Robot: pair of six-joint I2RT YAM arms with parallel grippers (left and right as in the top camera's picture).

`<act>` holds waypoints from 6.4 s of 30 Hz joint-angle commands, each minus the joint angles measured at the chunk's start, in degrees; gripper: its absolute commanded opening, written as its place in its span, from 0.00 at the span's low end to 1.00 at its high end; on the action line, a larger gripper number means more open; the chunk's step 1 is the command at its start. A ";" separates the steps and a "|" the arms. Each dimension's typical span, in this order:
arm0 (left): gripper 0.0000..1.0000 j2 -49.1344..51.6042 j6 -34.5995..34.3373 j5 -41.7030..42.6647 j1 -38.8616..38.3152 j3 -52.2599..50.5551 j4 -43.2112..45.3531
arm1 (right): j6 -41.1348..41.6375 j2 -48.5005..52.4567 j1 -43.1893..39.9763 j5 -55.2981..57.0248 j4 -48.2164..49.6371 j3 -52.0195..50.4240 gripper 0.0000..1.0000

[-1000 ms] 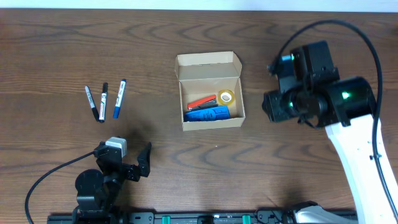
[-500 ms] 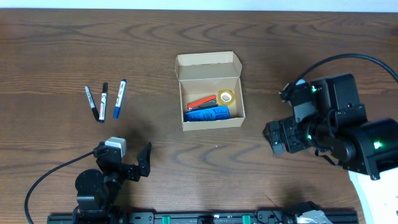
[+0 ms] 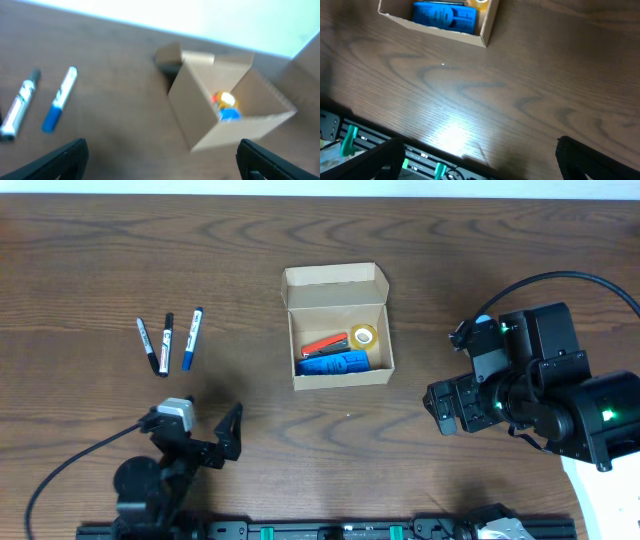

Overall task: Pack container
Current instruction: 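Move the left gripper forward over the blue marker, then lower the left gripper and grasp the blue marker, lift it, then carry the blue marker right and drop it into the box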

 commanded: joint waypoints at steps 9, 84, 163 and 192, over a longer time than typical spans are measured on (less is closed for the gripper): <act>0.95 21.16 4.90 -3.85 -0.17 23.82 -8.22 | -0.22 -0.28 -0.39 -0.37 -0.22 -0.13 0.99; 0.81 106.18 19.39 -14.05 4.00 56.37 -5.95 | -0.24 -0.28 -0.39 -0.37 -0.24 -0.13 0.99; 0.06 111.08 53.88 -1.51 -26.49 95.93 -51.34 | -0.24 -0.28 -0.39 -0.37 -0.24 -0.13 0.99; 0.06 111.21 74.60 5.01 -29.90 81.29 -34.99 | -0.24 -0.28 -0.39 -0.37 -0.24 -0.13 0.99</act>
